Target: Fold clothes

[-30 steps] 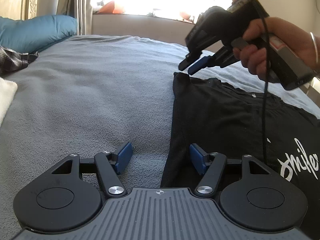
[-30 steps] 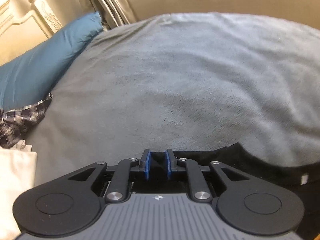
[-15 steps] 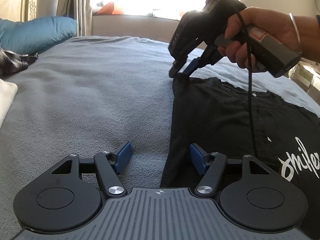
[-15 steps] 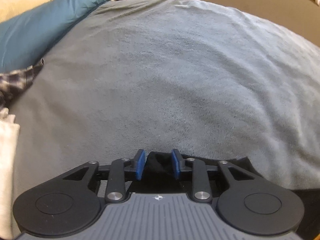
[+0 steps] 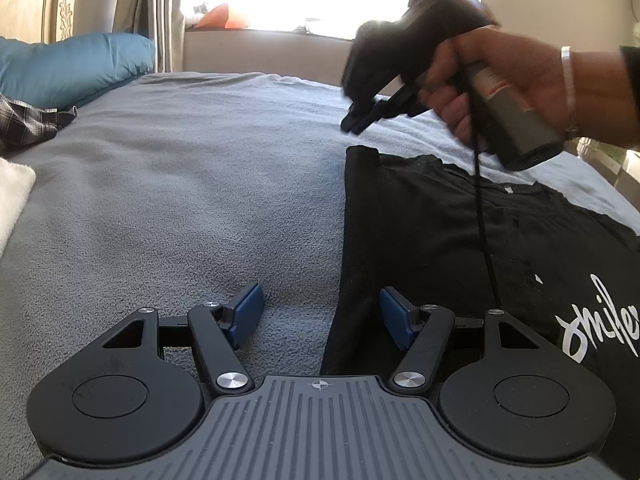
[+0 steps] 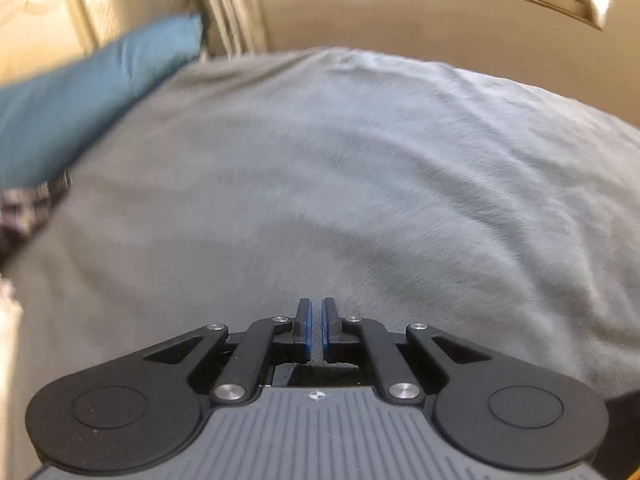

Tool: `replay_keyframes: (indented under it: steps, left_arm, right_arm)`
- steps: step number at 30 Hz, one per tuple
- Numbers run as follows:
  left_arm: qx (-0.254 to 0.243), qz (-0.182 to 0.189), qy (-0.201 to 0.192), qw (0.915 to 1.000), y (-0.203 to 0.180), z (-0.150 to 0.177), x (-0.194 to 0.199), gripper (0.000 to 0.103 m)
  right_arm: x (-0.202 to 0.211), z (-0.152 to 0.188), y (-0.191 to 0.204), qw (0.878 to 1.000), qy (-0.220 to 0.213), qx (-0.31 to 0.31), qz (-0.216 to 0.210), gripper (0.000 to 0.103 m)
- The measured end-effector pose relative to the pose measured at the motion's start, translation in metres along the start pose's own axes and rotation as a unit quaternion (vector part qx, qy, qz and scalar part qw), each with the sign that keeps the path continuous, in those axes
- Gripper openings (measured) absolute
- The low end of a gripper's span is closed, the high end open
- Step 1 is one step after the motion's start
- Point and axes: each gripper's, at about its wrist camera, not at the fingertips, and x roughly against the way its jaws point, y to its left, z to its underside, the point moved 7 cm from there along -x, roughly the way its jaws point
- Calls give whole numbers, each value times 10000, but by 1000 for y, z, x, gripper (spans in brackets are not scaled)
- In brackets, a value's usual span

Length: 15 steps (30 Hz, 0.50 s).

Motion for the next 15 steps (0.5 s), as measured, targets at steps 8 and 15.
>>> replay_keyframes:
  steps: [8,15]
  left_arm:
    - [1,8,-15,10000,1,0,0,65]
    - [-9,1,-32,10000,1,0,0,65]
  right_arm:
    - [25,37,2,9918,940,310,-806,4]
    - [-16,19,-35,9893,444,-1252,-601,5]
